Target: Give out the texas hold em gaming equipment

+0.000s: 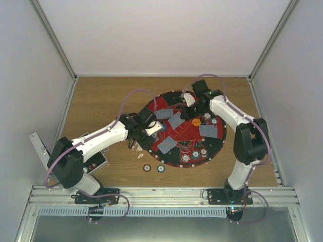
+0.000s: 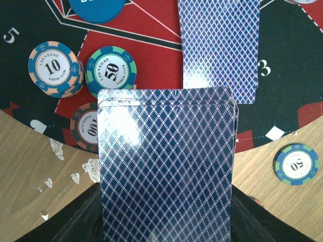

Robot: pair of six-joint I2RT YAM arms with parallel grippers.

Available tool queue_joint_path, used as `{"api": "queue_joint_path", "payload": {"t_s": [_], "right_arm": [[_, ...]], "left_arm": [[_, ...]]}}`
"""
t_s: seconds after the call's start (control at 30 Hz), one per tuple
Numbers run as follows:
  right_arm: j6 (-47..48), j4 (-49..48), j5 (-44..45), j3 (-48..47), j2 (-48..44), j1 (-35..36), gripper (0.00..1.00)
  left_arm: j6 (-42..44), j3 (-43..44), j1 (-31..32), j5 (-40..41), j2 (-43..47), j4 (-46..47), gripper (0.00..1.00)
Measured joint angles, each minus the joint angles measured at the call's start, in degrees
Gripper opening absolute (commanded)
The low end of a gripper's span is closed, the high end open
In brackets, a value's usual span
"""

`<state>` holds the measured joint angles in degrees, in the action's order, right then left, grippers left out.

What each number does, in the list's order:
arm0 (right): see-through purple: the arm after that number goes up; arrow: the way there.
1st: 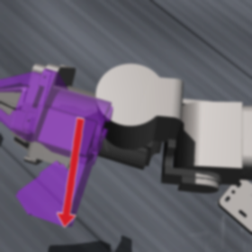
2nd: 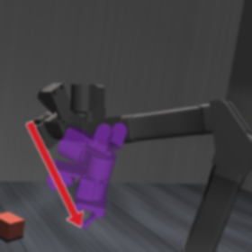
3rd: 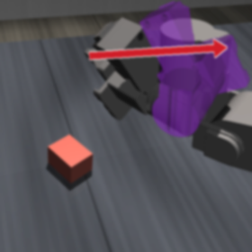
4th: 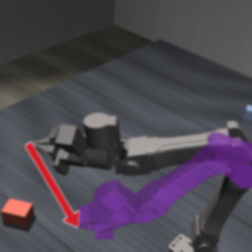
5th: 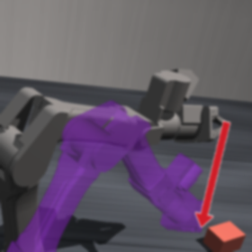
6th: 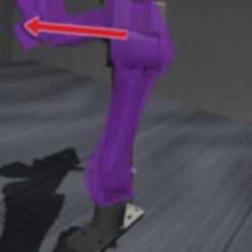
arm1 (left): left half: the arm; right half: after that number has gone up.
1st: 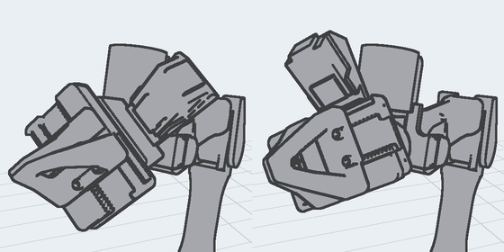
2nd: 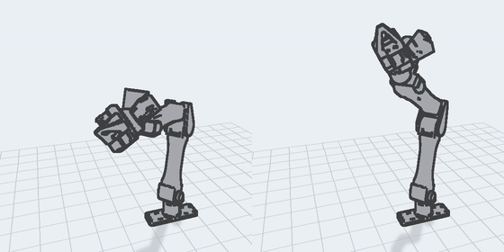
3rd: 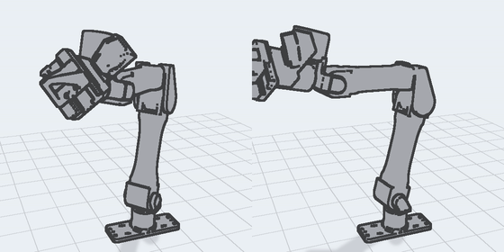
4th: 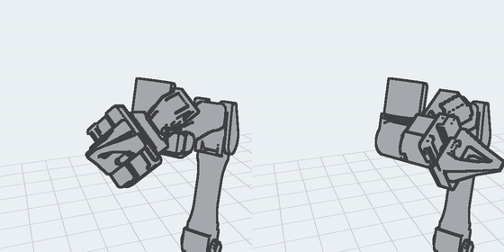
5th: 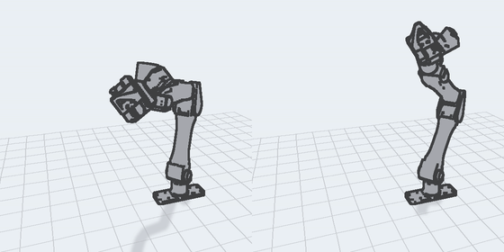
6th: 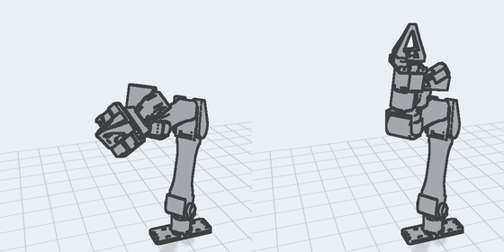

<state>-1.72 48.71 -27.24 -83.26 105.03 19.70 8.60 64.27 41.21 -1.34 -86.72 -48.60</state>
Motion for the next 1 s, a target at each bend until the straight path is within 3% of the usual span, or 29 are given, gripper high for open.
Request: {"api": "queue_joint_path", "payload": {"t_s": [0.23, 0.53, 0.73, 1.0], "right_arm": [[3.9, -12.1, 23.1, 7.7, -8.2, 8.2, 0.01], [15.2, -28.9, 49.6, 19.9, -9.8, 19.4, 0.01], [19.9, -34.2, 56.2, 22.9, -9.7, 23.3, 0.01], [19.4, -31.8, 52.2, 23.6, -9.4, 26.6, 0.01]], "left_arm": [[0.0, 0.0, 0.0, 0.2, 0.4, 0.0, 0.56], [0.0, 0.0, 0.0, 0.2, 0.8, 0.0, 0.56], [0.0, -0.1, 0.0, 0.2, 1.3, 0.0, 0.56], [0.0, -0.8, 0.0, 0.1, 1.3, -0.3, 0.56]]}}
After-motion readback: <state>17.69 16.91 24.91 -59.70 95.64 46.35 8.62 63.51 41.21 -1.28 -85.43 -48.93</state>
